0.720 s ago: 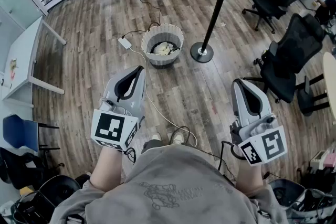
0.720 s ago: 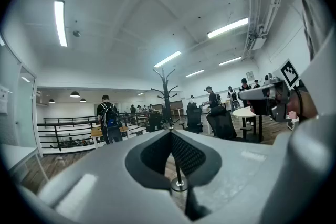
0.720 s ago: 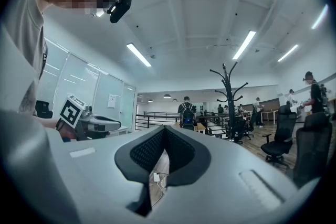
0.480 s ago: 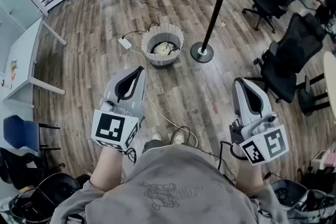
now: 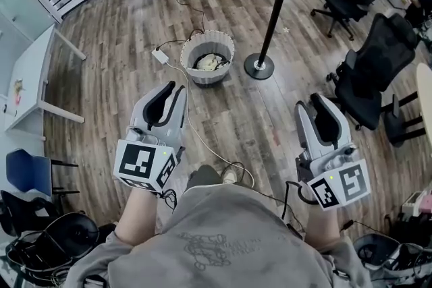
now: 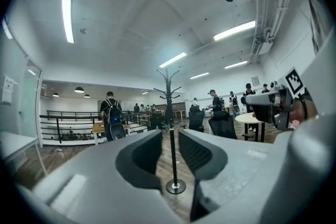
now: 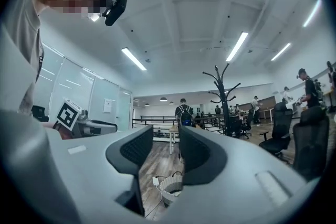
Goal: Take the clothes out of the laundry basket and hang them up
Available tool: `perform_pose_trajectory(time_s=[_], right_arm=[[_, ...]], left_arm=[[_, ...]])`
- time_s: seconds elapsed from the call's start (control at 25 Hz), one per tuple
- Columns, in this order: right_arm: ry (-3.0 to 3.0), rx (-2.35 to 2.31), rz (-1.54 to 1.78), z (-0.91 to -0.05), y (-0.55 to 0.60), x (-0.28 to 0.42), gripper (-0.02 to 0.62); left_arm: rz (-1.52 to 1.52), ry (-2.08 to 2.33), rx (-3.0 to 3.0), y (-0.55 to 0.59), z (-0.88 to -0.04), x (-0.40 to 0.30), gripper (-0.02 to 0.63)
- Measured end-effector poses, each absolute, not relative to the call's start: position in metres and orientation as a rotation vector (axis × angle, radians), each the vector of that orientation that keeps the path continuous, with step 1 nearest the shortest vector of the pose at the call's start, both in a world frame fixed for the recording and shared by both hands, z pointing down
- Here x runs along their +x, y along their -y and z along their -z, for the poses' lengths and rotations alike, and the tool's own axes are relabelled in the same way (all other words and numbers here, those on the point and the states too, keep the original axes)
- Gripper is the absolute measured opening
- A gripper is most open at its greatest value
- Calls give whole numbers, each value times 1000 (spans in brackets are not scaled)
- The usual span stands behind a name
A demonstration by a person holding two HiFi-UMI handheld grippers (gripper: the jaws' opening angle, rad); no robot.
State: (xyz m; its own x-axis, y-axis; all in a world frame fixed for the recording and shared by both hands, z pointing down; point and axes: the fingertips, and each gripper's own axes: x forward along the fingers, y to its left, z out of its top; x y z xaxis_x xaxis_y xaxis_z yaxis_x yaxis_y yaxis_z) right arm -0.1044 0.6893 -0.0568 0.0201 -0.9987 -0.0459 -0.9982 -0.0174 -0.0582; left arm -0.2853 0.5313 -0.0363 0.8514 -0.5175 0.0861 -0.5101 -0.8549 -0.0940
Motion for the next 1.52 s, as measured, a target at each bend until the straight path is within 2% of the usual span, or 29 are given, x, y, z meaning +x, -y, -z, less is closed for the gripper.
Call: perform_pose_trajectory(time_s=[0.04, 0.08, 0.2, 0.76, 1.52], right_arm=[[-2141, -2195, 17, 56, -690, -103, 201], [-2132, -2202, 21, 55, -691, -102, 212], [-2117, -2219, 22, 54, -693, -99, 212], [-2103, -2314, 60, 35, -634, -65, 209], [-2177, -2341, 215, 22, -384, -4, 221]], left_arm=[[148, -823, -2977, -531, 37, -285, 131], [131, -829, -2987, -530, 38, -286, 162], [108, -862, -2971, -525, 43, -291, 202], [198, -876, -2877, -455, 13, -263, 204], [311, -829, -3018, -220, -30, -191, 204]])
